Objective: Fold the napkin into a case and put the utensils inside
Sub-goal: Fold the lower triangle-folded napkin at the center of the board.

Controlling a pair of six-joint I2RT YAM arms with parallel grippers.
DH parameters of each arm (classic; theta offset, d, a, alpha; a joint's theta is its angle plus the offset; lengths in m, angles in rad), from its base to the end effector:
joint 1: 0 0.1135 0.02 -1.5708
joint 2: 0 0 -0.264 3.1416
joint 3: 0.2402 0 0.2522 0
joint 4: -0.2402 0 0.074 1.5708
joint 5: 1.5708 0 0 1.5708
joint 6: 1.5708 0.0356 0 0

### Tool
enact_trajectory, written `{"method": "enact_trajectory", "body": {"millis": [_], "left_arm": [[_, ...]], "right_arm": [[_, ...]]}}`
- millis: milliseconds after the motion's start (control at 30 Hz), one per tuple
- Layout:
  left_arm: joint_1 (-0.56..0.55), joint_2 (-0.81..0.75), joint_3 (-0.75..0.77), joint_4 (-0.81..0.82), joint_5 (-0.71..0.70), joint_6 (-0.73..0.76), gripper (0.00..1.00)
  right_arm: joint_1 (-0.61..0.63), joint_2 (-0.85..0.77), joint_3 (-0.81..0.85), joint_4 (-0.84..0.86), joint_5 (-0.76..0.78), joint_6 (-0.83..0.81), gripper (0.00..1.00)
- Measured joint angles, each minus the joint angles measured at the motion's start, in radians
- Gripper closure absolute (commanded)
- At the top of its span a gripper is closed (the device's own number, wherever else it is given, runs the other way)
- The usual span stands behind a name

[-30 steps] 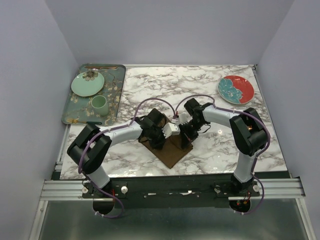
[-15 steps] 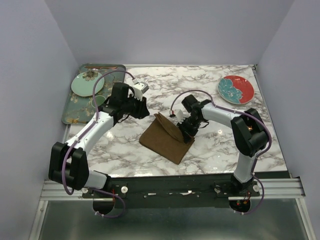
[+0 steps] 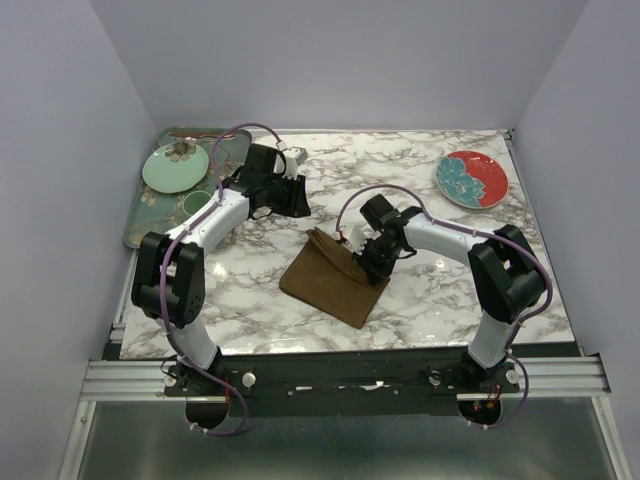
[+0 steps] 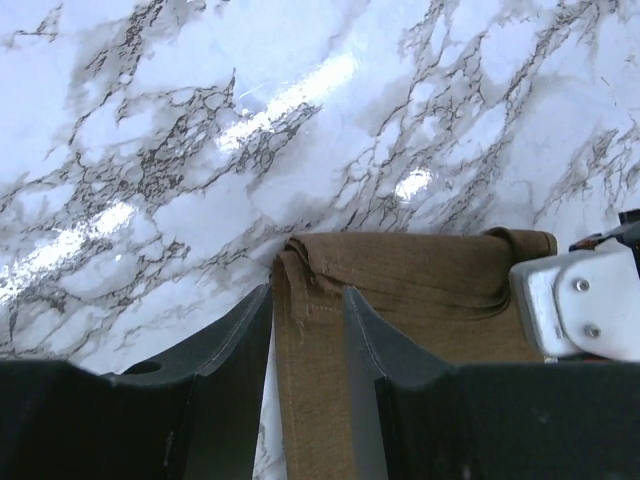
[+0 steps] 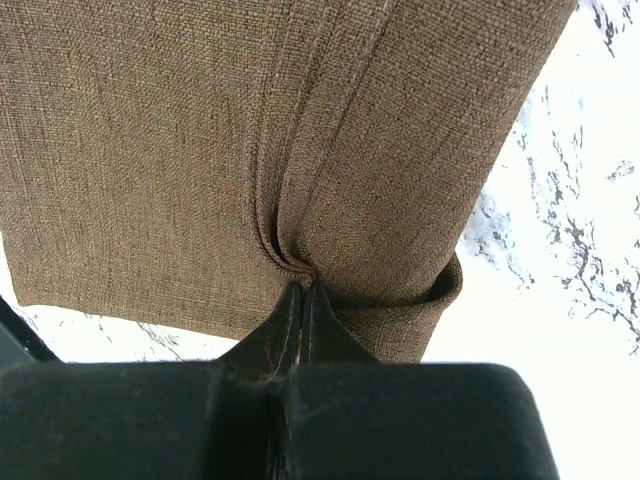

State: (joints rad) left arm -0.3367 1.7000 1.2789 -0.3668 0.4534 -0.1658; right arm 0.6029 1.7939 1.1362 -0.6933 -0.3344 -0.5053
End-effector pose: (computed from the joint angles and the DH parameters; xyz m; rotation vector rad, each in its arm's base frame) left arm 0.3506 -0.1392 0.2548 0.4291 2.3529 -0.7763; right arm 0.2672 0.1981 0.1637 -1.5704 2.4355 0.5040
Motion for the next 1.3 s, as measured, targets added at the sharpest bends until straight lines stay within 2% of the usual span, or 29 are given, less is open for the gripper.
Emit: {"method": "enact_trajectory", "body": {"millis": [300,633,967,1167,1200,1300], "left_arm": [[-0.027,0.135,0.073,-0.036,0.000,-0.018,0.58],[-0.045,0.191,0.073,-0.040,0.002,-0.014,0.58],[-0.046,0.217,0.076,-0.040,0.012,-0.017,0.63],[-0.049,0.217,0.076,-0.032,0.023,-0.024,0.80],[-0.051,0.217,0.076,-0.031,0.028,-0.025,0.86],[-0.054,0.217,0.076,-0.029,0.034,-0.027,0.97]], "right_arm": [[0.005,-0.001,0.000,0.001,0.010,-0.004,0.99],[0.005,-0.002,0.000,0.001,0.011,-0.004,0.99],[0.006,-0.002,0.003,0.000,0.019,-0.004,0.99],[0.006,-0.002,0.006,-0.001,0.029,-0.004,0.99],[0.006,-0.002,0.006,-0.001,0.030,-0.004,0.99],[0.006,-0.002,0.007,-0.002,0.032,-0.004,0.99]]}}
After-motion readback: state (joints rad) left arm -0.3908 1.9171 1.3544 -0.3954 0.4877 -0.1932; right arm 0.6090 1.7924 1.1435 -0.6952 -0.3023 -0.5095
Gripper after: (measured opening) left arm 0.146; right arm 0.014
